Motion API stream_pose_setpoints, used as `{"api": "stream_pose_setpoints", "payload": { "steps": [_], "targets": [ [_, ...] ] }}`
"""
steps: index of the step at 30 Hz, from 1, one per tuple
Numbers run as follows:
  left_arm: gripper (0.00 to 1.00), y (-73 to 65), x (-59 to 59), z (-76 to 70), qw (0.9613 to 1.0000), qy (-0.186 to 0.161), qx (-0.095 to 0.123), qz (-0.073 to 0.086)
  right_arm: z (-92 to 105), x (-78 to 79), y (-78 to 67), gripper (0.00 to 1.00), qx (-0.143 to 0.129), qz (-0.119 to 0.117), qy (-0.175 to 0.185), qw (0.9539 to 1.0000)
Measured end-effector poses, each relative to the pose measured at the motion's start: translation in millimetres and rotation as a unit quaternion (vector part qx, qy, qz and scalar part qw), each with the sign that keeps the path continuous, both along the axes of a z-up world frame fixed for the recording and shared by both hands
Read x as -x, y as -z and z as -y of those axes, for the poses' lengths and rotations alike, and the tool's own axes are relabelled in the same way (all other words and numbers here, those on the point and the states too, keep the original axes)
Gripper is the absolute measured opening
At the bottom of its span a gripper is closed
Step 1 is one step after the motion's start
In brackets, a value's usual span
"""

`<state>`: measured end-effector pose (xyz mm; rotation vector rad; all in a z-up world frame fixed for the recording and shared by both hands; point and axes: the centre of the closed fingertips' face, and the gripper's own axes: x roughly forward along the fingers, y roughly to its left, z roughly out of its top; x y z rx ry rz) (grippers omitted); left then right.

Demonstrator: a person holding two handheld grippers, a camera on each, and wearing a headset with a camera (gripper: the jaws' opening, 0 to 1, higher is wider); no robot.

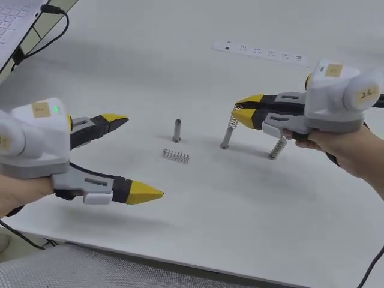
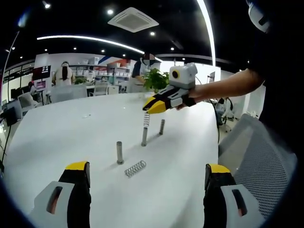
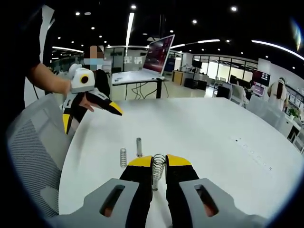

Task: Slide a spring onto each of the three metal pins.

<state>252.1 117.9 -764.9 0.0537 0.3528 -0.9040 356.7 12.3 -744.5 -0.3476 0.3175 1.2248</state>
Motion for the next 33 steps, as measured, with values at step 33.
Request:
{"api": "stream_pose_setpoints", "payload": {
  "steps": [33],
  "targets": [
    [0.98, -1.3, -0.8, -2.0, 1.0, -0.004, 0.001, -0.002, 0.9, 2.1, 38.2, 0.07, 0.049, -0.02, 0.008, 0.9986]
  ]
}}
